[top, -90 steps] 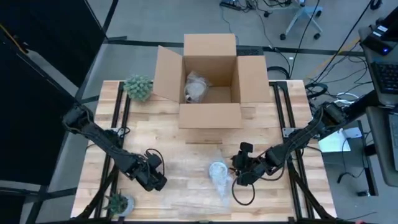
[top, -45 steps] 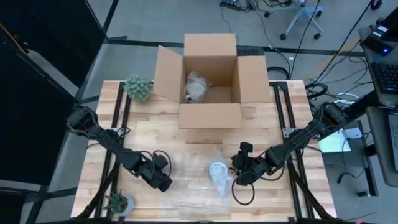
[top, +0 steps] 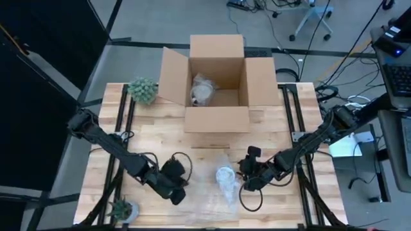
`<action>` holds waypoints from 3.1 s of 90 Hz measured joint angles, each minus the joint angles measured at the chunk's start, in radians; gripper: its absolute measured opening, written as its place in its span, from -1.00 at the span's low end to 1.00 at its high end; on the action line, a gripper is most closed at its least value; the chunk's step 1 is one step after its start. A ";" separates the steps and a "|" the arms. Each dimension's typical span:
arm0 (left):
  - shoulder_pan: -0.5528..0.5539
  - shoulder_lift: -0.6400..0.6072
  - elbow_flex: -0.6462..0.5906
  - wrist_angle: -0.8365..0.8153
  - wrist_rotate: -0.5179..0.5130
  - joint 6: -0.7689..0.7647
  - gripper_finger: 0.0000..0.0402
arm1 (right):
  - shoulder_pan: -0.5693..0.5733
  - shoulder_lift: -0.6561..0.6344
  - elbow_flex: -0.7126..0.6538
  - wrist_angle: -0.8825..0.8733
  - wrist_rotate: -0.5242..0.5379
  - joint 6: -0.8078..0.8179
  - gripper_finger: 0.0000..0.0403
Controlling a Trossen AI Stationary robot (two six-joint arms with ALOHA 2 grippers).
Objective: Wrap mug
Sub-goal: Wrap the red mug with the bubble wrap
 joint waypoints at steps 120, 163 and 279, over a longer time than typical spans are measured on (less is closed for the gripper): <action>0.302 0.448 0.097 0.775 0.328 0.500 -1.00 | -0.011 0.009 0.231 -0.099 0.025 -0.142 -0.08; 0.302 0.290 0.097 0.753 0.334 0.555 -1.00 | -0.004 0.097 0.187 -0.081 0.019 -0.048 -0.08; 0.281 0.410 0.061 0.706 0.277 0.563 -1.00 | -0.013 0.093 0.188 -0.072 0.023 -0.052 -0.08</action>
